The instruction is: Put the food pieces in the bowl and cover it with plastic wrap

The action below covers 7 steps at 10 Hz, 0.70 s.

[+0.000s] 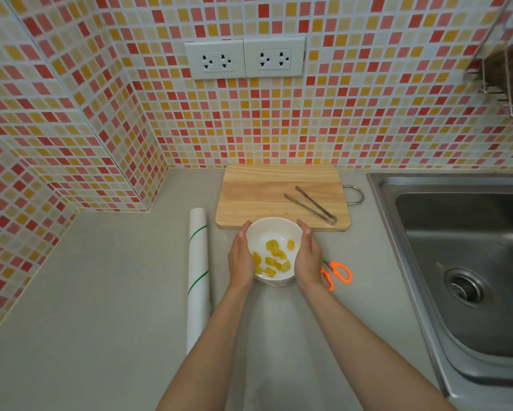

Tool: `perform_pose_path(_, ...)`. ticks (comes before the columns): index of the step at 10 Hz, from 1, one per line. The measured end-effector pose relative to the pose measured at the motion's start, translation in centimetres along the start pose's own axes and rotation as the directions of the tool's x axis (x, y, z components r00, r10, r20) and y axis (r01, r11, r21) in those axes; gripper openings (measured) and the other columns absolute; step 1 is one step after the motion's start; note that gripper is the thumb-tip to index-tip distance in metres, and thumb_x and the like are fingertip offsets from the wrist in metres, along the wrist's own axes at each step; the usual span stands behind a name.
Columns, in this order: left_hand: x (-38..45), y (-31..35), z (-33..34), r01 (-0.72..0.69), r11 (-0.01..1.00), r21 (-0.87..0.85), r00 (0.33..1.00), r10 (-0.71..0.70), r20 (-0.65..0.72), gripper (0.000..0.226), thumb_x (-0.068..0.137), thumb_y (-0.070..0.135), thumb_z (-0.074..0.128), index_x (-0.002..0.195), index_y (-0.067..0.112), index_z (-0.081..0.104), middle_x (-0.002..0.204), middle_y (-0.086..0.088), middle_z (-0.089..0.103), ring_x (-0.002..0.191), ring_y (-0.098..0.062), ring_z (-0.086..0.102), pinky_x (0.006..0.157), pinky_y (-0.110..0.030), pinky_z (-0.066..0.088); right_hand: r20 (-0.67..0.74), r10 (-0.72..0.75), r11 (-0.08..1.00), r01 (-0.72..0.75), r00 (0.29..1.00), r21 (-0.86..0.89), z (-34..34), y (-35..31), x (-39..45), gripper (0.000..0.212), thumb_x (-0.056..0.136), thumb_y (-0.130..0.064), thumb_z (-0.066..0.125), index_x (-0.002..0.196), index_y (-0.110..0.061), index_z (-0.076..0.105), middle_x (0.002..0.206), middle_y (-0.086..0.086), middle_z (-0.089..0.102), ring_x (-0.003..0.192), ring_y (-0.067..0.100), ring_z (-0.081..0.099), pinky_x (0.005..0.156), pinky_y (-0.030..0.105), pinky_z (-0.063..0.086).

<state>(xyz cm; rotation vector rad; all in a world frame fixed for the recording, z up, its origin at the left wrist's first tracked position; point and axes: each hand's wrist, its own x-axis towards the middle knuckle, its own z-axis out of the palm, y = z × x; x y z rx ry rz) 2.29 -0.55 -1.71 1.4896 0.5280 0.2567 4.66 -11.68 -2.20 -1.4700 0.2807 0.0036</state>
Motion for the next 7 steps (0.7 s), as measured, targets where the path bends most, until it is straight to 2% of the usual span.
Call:
perform_pose_path(1, 0.4, 0.1, -0.2, 0.030, 0.998, -0.055, 0.999, -0.028, 0.034, 0.042, 0.101, 0.028, 0.022, 0.126, 0.022, 0.056, 0.132, -0.006, 0.056, 0.122, -0.021, 0.051, 0.104, -0.034, 0.040, 0.015, 0.002, 1.000, -0.002, 1.000, -0.008, -0.2, -0.2, 0.1, 0.038, 0.098, -0.033, 0.027, 0.123, -0.028, 0.055, 0.127, -0.003, 0.057, 0.121, 0.017, 0.050, 0.105, 0.036, 0.040)
perform_pose_path(2, 0.5, 0.1, -0.3, 0.027, 0.999, -0.031, 0.999, -0.026, 0.043, 0.043, 0.101, 0.029, 0.022, 0.127, 0.022, 0.055, 0.133, -0.006, 0.055, 0.122, -0.021, 0.051, 0.106, -0.037, 0.040, 0.025, 0.015, 1.000, -0.015, 1.000, 0.006, -0.3, -0.4, 0.1, 0.037, 0.099, -0.030, 0.026, 0.121, -0.027, 0.056, 0.124, -0.001, 0.058, 0.120, 0.019, 0.051, 0.104, 0.036, 0.041)
perform_pose_path(4, 0.7, -0.1, -0.4, 0.035, 0.997, -0.070, 0.997, -0.030, 0.067, 0.042, 0.101, 0.027, 0.023, 0.130, 0.024, 0.052, 0.133, -0.002, 0.053, 0.119, -0.017, 0.050, 0.098, -0.027, 0.040, 0.050, 0.052, 0.999, -0.052, 0.997, -0.009, -0.4, -0.9, 0.1, 0.039, 0.099, -0.030, 0.024, 0.122, -0.025, 0.055, 0.128, 0.006, 0.058, 0.119, 0.022, 0.052, 0.104, 0.040, 0.042)
perform_pose_path(5, 0.6, -0.1, -0.3, 0.033, 0.996, -0.077, 0.997, -0.028, 0.067, 0.041, 0.100, 0.027, 0.026, 0.133, 0.022, 0.050, 0.139, -0.003, 0.051, 0.125, -0.019, 0.048, 0.105, -0.032, 0.039, 0.089, 0.067, 0.998, -0.067, 0.994, -0.004, -0.8, -1.1, 0.2, 0.040, 0.099, -0.026, 0.024, 0.126, -0.021, 0.053, 0.131, 0.006, 0.056, 0.121, 0.022, 0.050, 0.106, 0.039, 0.040)
perform_pose_path(6, 0.4, 0.5, -0.8, 0.086, 0.996, -0.023, 0.993, -0.083, 0.085, 0.044, 0.097, 0.039, 0.032, 0.136, 0.026, 0.046, 0.140, -0.002, 0.051, 0.127, -0.020, 0.048, 0.111, -0.042, 0.036, 0.147, 0.101, 0.994, -0.095, 0.984, -0.043, -1.4, -1.8, 0.2, 0.039, 0.097, -0.020, 0.028, 0.130, -0.022, 0.049, 0.139, 0.002, 0.049, 0.125, 0.018, 0.045, 0.107, 0.033, 0.036)
perform_pose_path(7, 0.9, 0.9, -1.6, 0.071, 0.996, 0.062, 0.992, -0.077, 0.104, 0.048, 0.095, 0.048, 0.033, 0.139, 0.031, 0.041, 0.145, 0.001, 0.046, 0.131, -0.016, 0.044, 0.114, -0.039, 0.031, 0.159, 0.095, 0.988, -0.075, 0.983, -0.132, -1.7, -2.4, 0.6, 0.040, 0.097, -0.023, 0.031, 0.135, -0.023, 0.042, 0.146, 0.000, 0.041, 0.131, 0.016, 0.038, 0.105, 0.026, 0.031)
